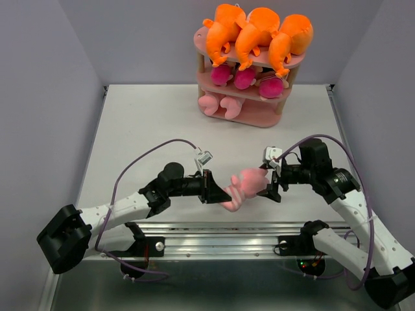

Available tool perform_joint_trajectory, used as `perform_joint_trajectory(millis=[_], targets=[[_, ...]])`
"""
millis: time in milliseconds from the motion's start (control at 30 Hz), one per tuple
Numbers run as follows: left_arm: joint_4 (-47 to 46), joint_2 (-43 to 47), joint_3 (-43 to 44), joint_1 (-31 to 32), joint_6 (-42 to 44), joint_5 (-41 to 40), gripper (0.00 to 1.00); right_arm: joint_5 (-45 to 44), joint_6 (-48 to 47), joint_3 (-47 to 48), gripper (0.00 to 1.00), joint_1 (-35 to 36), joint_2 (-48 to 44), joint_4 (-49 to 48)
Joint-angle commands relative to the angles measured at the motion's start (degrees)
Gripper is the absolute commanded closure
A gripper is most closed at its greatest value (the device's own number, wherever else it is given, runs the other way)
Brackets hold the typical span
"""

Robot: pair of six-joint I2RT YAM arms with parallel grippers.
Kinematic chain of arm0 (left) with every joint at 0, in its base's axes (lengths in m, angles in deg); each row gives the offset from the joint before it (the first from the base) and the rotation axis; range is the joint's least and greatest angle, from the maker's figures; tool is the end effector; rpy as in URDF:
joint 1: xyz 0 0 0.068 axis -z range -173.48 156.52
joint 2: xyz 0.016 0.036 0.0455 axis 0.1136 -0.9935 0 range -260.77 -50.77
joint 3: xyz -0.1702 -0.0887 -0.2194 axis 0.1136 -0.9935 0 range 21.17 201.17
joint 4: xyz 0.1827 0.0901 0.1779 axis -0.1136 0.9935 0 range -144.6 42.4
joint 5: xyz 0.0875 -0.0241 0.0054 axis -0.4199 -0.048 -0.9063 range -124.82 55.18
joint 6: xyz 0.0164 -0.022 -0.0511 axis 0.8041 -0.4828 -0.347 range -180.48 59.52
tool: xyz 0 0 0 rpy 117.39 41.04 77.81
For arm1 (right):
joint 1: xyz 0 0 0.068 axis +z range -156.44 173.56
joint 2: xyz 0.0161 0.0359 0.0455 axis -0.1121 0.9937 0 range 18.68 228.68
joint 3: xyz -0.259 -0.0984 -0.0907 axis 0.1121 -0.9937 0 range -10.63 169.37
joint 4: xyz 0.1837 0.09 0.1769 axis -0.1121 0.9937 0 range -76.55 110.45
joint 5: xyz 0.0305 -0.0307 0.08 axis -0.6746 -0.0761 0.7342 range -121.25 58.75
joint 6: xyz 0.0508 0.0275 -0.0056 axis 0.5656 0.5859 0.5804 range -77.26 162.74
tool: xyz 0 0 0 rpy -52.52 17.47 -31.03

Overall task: Place and organize the stuffed toys onto the shelf
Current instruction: Pass the stuffed toy from the left arm to the right

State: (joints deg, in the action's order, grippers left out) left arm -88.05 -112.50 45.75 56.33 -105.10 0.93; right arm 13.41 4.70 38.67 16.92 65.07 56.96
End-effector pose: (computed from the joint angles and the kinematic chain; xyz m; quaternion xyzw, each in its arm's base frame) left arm 0.1315 -0.1932 0.2501 0.2411 0.6842 -0.6298 0.2777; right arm 0.1302 0.0882 0.3241 -0.5656 0.6416 0.2929 0.4275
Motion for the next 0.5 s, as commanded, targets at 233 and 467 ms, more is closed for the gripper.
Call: perform_joint_trajectory(millis=[233,467], targets=[[-11.11,0.74,-1.02,-0.41,-5.3,2.22,1.0,-16.1,17.11,3.52,0.0,0.38,1.24,-13.97],[-13.65,0.92,-2.17,-0.76,-6.09,1.87,1.0,-8.2,20.38,1.16,0.0,0.38,0.37,-13.71]])
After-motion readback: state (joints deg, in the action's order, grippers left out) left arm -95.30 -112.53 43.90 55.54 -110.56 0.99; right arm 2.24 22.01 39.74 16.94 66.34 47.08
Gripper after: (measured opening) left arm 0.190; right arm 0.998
